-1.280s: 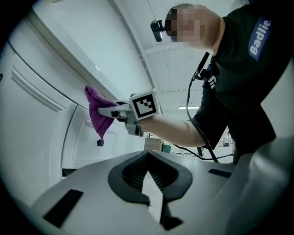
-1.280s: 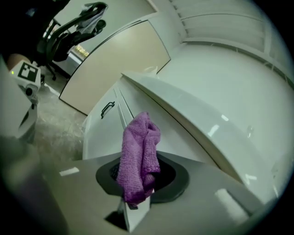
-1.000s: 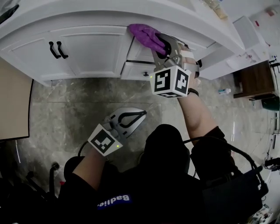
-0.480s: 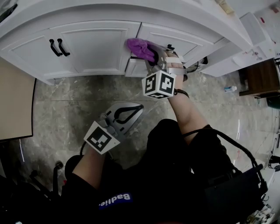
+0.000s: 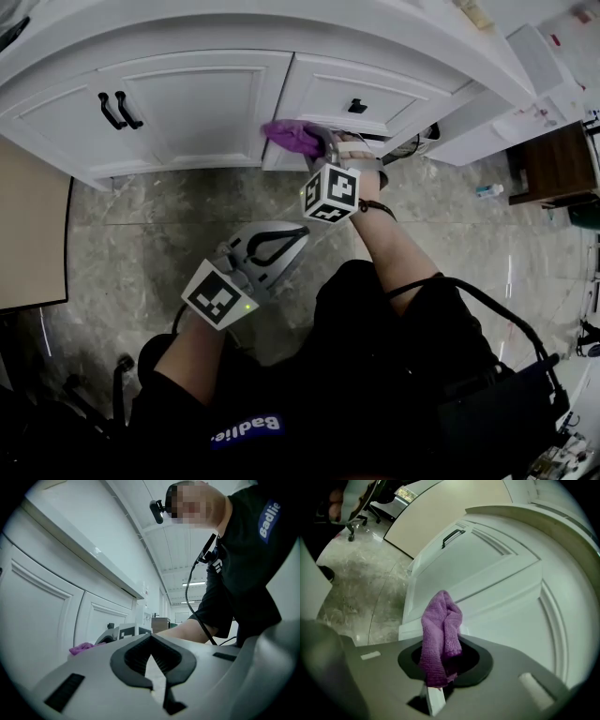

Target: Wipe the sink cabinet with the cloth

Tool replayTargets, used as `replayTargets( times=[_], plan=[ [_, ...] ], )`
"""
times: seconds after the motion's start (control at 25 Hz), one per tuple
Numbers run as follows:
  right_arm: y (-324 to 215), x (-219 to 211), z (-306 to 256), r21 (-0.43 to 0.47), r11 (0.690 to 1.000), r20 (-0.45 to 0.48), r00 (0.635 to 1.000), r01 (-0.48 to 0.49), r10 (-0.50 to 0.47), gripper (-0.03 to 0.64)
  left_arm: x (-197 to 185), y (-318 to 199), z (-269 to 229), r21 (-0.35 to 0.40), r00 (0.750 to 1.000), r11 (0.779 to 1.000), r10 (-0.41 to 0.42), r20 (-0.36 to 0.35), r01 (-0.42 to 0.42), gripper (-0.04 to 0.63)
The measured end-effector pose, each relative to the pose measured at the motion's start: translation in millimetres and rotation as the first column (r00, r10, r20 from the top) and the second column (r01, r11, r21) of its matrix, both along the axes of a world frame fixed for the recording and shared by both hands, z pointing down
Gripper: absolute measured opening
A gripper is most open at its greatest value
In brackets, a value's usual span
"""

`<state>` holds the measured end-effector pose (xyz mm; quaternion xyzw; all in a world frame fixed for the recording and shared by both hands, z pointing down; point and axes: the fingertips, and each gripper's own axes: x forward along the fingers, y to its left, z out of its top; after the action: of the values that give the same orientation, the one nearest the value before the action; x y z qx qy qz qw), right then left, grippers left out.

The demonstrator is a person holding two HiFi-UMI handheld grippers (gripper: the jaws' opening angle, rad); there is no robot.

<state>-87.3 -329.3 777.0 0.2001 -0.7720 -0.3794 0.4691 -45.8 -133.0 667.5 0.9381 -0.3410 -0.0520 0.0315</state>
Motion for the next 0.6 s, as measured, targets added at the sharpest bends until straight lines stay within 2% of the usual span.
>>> replayTargets(
  times=[0.16, 0.36, 0.48, 0.6],
  plan=[
    [13, 12, -63, 0.044, 0.999, 0.100, 0.995, 0.014, -0.018, 0.068, 4, -4, 3, 0.004, 1.000, 1.000, 0.014, 0.004, -0.014, -0.005],
    [18, 29, -172, 0.228, 0.974, 0.184, 0.981, 0.011, -0.055, 0.069, 8, -6, 6, 0.003, 1.000, 1.000, 0.028, 0.000, -0.028, -0.005],
    [2, 41, -215, 0.332, 0.943, 0.195, 0.980, -0.030, -0.038, 0.069, 10, -7, 7, -0.009, 0.999, 0.999, 0.035, 0.000, -0.035, -0.005],
    [-19, 52, -213, 0.359, 0.931, 0.168, 0.986, -0.065, 0.004, 0.069, 11, -8, 8, -0.005, 0.999, 0.999, 0.041, 0.002, -0.041, -0.005]
  ],
)
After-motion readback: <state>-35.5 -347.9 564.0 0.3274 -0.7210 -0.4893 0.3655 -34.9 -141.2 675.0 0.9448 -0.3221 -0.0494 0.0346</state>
